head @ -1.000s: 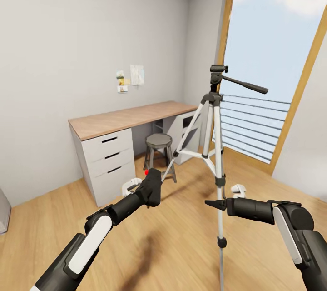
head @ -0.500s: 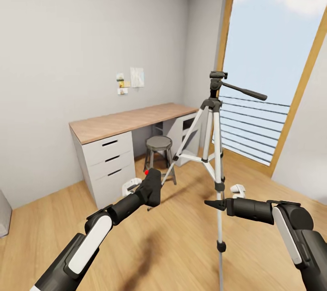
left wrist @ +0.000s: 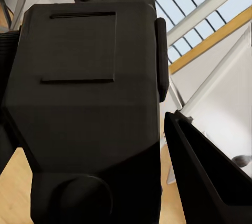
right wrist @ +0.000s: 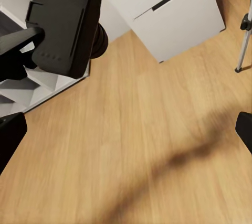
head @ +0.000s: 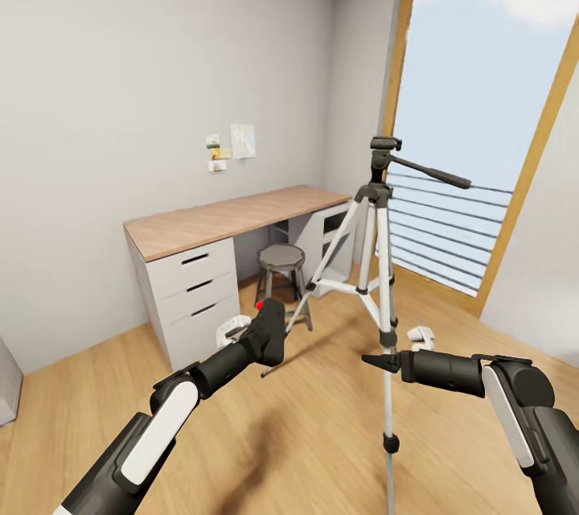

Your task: Attach the digital camera to the camera tripod in the bedroom.

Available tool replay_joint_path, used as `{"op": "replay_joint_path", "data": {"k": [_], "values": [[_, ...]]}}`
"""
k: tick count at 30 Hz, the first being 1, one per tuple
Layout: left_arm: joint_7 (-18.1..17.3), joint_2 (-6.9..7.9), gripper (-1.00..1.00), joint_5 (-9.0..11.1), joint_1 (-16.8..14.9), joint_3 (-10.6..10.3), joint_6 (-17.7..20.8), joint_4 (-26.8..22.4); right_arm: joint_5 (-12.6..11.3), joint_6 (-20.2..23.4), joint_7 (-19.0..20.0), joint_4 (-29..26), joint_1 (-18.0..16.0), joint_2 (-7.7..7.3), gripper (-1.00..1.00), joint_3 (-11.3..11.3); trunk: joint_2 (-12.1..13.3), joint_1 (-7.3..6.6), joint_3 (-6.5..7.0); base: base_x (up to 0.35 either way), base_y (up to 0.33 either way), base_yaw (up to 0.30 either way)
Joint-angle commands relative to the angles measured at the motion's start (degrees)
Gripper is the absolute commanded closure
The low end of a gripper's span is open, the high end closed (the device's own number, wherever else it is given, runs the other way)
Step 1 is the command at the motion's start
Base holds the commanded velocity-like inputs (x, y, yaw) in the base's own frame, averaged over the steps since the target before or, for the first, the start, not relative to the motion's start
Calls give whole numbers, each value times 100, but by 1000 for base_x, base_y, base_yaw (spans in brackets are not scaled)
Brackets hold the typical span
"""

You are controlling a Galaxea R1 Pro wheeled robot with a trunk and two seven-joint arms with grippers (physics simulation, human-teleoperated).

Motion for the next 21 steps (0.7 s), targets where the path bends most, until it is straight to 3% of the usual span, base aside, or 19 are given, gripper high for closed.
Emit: {"op": "replay_joint_path", "data": {"k": [1, 21], "values": [[56, 5, 100, 49, -5, -11, 8, -14, 9, 24, 23, -1, -4, -1, -100, -5, 38, -23, 12, 0, 0, 0], [56, 5, 100, 46, -5, -11, 7, -11, 9, 24, 23, 0, -5, -3, -100, -14, 840, -462, 371, 0, 0, 0]]}}
